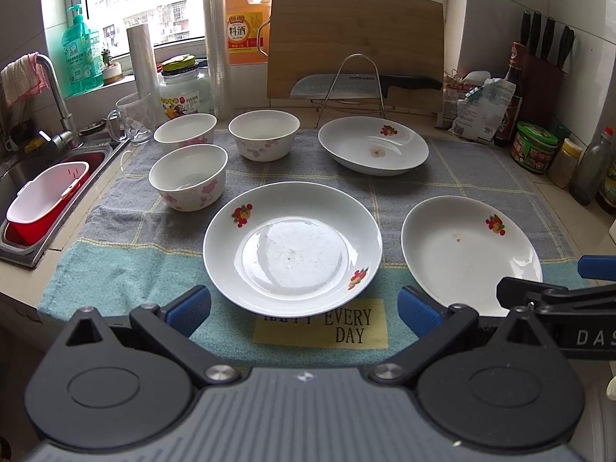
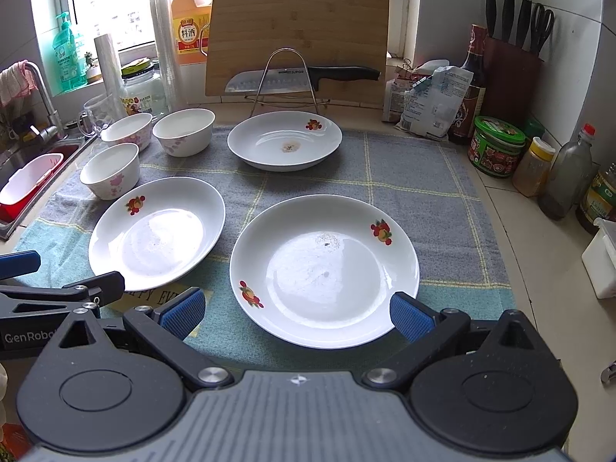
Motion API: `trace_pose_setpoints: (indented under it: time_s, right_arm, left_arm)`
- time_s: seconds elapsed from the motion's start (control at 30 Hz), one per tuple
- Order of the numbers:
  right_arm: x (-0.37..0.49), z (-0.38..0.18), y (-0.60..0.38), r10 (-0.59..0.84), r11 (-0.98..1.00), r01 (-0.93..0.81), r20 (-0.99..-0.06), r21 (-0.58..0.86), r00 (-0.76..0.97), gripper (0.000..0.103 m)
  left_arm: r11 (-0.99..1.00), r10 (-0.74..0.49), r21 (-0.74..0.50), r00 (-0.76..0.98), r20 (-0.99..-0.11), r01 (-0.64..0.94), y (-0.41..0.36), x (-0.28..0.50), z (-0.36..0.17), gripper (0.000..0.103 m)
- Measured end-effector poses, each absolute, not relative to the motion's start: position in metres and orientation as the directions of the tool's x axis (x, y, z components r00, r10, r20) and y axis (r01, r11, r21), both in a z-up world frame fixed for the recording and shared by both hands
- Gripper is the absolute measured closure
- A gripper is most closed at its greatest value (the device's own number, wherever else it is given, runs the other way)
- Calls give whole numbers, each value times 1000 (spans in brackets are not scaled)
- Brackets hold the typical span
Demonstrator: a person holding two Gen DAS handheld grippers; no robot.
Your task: Organize plates and bowls
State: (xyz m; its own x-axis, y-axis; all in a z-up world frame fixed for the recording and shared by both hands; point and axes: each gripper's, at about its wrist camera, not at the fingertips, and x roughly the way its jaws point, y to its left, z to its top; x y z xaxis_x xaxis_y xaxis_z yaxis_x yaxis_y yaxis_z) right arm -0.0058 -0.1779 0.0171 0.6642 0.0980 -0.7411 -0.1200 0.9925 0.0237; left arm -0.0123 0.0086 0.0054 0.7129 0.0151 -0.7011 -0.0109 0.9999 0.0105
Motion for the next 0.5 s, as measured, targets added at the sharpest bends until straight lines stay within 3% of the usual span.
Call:
trace_pose_setpoints:
  time_s: [0.5]
  right_arm:
    - [-7, 20, -178, 98, 992, -121, -737, 22, 669, 0]
  left_arm:
    - [1000, 15, 9, 714, -700, -12, 9, -13, 7, 1]
